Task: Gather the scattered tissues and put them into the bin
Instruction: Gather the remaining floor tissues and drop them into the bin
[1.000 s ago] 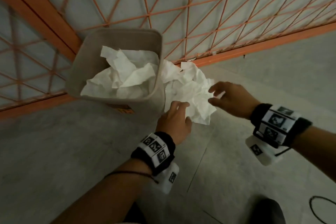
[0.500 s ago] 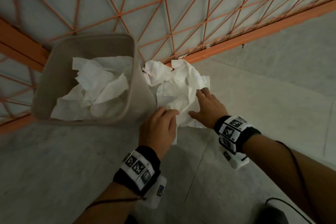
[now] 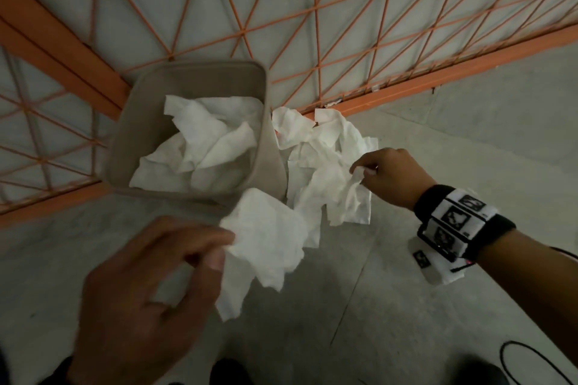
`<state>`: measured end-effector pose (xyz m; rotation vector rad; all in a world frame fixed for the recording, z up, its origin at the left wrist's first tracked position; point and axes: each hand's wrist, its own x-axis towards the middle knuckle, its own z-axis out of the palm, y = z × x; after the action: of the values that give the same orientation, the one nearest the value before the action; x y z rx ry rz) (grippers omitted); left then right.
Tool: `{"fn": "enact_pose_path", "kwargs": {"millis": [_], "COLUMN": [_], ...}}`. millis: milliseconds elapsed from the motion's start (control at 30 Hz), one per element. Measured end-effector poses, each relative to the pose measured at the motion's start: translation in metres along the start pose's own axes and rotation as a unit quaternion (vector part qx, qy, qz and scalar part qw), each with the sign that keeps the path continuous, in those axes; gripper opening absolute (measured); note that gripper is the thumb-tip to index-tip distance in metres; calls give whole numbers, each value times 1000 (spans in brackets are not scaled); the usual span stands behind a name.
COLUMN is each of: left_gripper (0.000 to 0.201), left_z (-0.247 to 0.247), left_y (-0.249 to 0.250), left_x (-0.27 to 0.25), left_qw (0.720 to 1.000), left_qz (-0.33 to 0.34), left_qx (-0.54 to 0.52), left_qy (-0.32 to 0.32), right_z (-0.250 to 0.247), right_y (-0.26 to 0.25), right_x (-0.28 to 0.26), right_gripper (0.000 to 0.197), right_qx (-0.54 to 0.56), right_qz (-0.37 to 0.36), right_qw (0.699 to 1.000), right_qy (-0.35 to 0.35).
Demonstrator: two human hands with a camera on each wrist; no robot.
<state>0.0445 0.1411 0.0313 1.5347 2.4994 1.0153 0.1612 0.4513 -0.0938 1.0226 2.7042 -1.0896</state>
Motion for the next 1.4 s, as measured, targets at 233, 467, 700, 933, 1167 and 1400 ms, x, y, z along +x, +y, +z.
{"fn": "enact_pose_path", "kwargs": {"millis": [233, 467, 700, 933, 1167, 1400], "left_gripper": [10, 30, 38, 42, 31, 48], "left_z": [-55, -23, -63, -97, 20, 154], "left_y": [-16, -41, -28, -5, -5, -30], "left_x": [81, 125, 102, 28, -10, 38], "left_qw": [994, 927, 961, 981, 901, 928], "left_qz": [-18, -90, -92, -115, -165, -150], "left_qx": [89, 242, 95, -92, -212, -36], "left_qy": [60, -273, -245, -129, -341, -339], "right_z": [-78, -115, -84, -39, -83, -66], "right_y": [-86, -181, -241, -243, -206, -75], "right_x": [-33, -49, -13, 21, -6, -24], "right_gripper": [21, 27, 23, 44, 64, 31], "right_qx": [35, 167, 97, -225, -105, 63], "right_qz": [-95, -186, -238, -271, -313, -83], "right_qw": [994, 967, 966, 933, 942, 991], "right_qy": [-51, -46, 11, -75, -58, 82]}}
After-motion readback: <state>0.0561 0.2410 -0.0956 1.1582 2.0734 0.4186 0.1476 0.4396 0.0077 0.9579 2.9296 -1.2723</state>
